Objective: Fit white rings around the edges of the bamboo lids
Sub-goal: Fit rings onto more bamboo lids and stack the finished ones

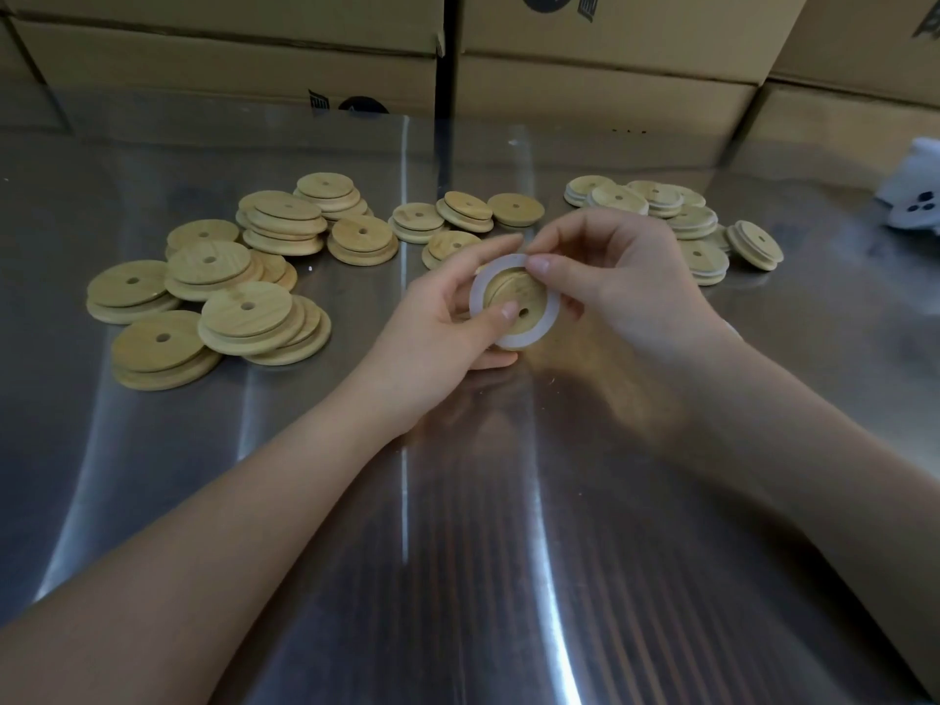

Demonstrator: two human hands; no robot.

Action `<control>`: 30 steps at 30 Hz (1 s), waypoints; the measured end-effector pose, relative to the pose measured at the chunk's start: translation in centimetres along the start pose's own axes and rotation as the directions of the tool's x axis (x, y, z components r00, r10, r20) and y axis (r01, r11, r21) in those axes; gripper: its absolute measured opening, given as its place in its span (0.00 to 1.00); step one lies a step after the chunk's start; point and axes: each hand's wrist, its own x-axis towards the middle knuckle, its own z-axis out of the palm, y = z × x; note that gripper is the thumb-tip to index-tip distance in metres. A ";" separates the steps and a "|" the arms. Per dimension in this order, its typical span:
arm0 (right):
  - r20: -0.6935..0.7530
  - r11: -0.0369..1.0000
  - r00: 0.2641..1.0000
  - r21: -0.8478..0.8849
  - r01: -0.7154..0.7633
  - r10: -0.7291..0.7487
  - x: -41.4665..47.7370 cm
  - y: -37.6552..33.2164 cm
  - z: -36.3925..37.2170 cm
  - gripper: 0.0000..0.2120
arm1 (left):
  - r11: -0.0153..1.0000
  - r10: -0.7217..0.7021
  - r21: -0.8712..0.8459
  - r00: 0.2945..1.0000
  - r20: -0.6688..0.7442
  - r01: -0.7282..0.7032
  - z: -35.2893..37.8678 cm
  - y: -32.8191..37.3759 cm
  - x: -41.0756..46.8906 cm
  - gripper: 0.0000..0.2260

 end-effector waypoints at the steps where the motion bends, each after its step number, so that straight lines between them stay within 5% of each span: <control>1: 0.001 1.000 1.000 -0.001 0.012 -0.012 0.0 0.0 -0.1 0.06 | 0.999 0.031 0.024 0.999 -0.010 -0.031 0.0 0.0 0.0 0.20; 10: 0.029 0.997 0.999 0.068 -0.021 0.019 0.0 0.2 -0.5 0.07 | 0.972 0.193 0.153 0.978 -0.081 -0.179 -0.2 0.5 -0.3 0.13; 30: 0.090 0.980 0.990 0.161 -0.121 0.107 0.0 0.4 -0.5 0.04 | 0.934 0.267 0.285 0.952 -0.148 -0.217 0.0 1.0 -0.7 0.06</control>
